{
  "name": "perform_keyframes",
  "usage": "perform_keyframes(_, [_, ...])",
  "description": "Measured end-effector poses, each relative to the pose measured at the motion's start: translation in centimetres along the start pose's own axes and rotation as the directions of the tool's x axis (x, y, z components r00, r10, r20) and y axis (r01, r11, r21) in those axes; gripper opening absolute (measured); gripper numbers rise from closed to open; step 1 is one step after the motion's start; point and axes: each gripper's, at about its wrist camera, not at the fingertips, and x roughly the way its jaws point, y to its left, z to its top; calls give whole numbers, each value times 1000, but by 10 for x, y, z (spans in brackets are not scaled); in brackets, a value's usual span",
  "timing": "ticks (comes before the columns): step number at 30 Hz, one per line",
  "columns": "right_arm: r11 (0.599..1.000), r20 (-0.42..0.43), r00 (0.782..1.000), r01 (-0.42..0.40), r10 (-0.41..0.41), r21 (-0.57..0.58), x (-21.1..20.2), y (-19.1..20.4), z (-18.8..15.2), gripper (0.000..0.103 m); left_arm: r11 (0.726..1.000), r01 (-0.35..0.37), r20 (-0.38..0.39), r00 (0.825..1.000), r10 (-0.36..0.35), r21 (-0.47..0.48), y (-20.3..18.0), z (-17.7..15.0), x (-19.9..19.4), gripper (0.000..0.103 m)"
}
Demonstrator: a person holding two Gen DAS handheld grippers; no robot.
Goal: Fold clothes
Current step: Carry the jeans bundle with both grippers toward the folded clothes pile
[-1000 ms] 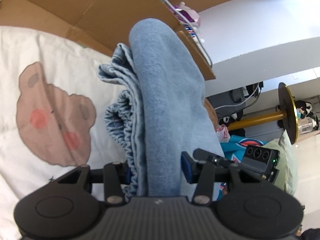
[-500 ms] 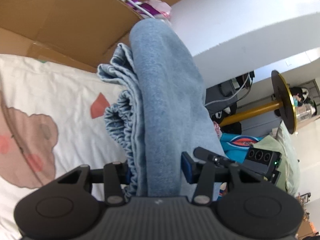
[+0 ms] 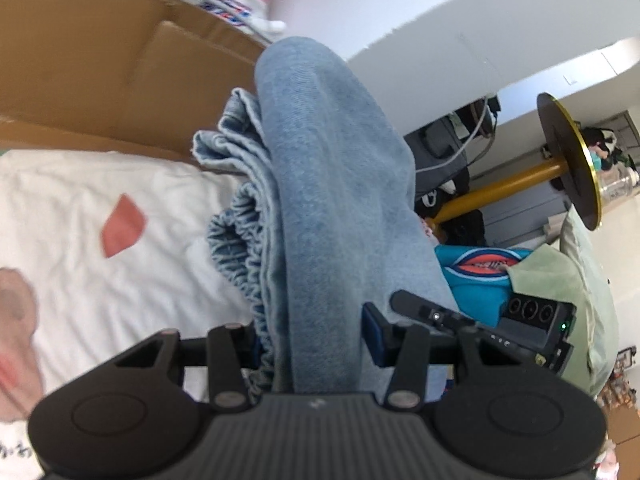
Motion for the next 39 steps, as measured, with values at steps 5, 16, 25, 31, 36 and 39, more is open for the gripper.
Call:
perform_keyframes(5, [997, 31, 997, 69, -68, -22, -18, -21, 16, 22, 1000, 25, 6, 1000, -26, 10, -15, 6, 34, 49])
perform_keyframes(16, [972, 75, 971, 231, -228, -31, -33, -63, 49, 22, 1000, 23, 38, 999, -23, 14, -45, 17, 101, 49])
perform_keyframes(25, [952, 108, 947, 306, -303, -9, -32, -79, 70, 22, 1000, 11, 48, 999, -11, 7, -59, 28, 126, 49])
perform_keyframes(31, [932, 125, 926, 362, -357, -25, -34, -86, 81, 22, 999, 34, 68, 997, -32, -21, -63, 29, 142, 49])
perform_keyframes(36, [912, 145, 905, 408, -399, -38, -37, -85, 86, 22, 995, 80, 84, 994, -75, -59, -55, 28, 154, 49])
perform_keyframes(39, [904, 150, 897, 426, -416, -43, -37, -84, 85, 22, 994, 89, 88, 993, -83, -70, -53, 27, 158, 49])
